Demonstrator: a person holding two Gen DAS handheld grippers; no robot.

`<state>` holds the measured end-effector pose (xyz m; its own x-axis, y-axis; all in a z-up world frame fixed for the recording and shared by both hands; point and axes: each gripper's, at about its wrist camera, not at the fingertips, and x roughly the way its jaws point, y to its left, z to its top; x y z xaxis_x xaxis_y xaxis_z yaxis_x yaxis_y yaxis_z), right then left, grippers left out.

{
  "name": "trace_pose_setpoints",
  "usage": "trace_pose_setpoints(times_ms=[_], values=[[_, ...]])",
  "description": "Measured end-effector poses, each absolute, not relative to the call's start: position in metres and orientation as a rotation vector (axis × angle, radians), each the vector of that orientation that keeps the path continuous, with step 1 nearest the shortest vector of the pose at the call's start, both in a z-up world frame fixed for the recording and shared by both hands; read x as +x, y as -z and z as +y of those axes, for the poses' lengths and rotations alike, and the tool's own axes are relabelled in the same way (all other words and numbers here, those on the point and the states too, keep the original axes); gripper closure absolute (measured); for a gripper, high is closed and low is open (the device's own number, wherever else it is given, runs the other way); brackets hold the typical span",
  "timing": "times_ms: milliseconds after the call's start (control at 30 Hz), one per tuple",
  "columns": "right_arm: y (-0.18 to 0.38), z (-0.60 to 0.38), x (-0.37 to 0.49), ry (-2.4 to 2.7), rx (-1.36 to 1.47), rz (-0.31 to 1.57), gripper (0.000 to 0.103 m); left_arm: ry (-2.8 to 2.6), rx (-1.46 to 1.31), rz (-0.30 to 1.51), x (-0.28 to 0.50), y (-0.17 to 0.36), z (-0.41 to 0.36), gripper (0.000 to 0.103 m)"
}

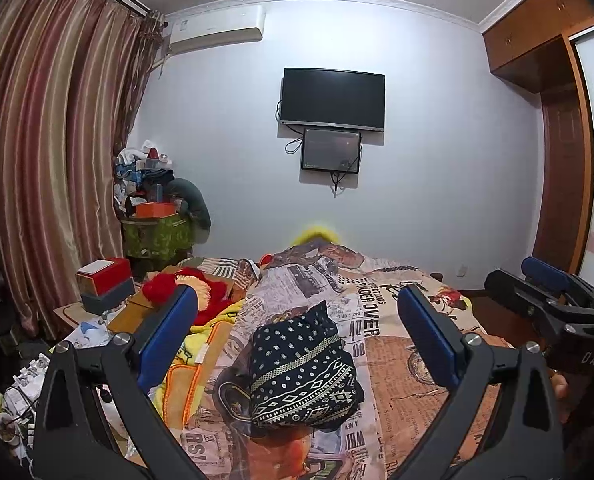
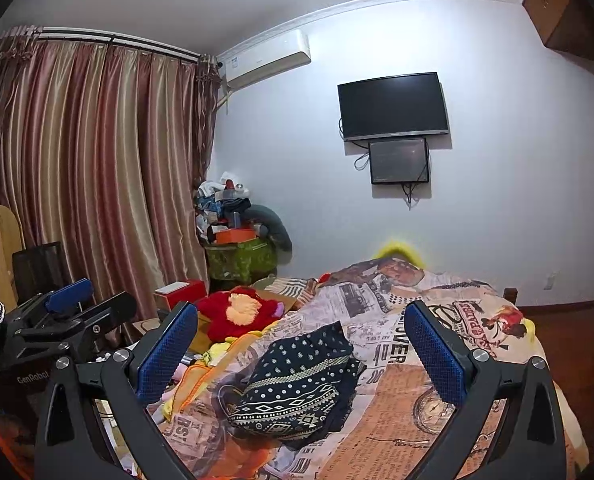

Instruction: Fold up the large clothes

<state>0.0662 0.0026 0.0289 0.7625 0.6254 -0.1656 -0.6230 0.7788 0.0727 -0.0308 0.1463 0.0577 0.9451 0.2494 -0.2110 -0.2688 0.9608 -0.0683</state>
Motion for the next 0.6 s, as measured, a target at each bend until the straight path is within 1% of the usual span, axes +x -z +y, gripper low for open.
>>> trace_pose_setpoints(times_ms=[600], values=[[-0.0278,0.0014,0.0669,-0.681,0.014,0.186,0.0,-0.259,-0.094,0.205,-0.0263,-0.0578,0.142,0.002]])
